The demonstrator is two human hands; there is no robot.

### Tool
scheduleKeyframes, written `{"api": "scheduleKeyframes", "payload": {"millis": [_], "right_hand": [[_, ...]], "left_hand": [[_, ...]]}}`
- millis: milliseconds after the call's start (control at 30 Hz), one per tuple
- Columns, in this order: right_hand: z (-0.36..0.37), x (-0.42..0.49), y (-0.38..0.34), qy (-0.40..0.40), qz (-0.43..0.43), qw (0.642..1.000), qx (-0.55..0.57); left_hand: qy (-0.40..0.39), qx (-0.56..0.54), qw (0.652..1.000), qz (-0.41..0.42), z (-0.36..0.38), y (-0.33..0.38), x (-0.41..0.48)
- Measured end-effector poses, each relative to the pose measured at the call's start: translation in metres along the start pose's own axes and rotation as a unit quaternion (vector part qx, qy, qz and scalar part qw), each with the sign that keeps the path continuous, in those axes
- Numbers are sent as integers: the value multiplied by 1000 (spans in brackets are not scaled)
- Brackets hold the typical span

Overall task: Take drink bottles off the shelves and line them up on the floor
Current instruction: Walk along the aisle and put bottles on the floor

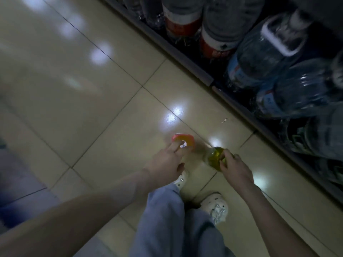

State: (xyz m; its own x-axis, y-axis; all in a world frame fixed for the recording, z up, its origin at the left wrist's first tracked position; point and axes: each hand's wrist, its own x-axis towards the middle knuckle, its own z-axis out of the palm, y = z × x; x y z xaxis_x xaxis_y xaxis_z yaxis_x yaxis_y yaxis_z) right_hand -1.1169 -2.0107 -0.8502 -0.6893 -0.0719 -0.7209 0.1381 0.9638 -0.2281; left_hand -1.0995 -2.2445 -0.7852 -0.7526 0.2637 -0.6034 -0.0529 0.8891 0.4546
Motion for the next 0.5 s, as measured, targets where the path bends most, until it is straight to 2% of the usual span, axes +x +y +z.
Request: {"api": "scheduleKeyframes", "payload": {"millis": [100,233,367,500], "right_hand": [[-75,-87,-20,50,-41,994,84],[-186,-225,-58,99,-95,972,192],[-294,-340,-86,169,-158,938,259],[-372,-409,-101,255,-193,899,298]], "left_hand": [[-53,10,998,13,-53,48,-34],[-87,-10,993,75,-131,134,-102],[-29,-88,987,130,-214,211,-165],[48,-129,978,157,-286,275,-211]]}}
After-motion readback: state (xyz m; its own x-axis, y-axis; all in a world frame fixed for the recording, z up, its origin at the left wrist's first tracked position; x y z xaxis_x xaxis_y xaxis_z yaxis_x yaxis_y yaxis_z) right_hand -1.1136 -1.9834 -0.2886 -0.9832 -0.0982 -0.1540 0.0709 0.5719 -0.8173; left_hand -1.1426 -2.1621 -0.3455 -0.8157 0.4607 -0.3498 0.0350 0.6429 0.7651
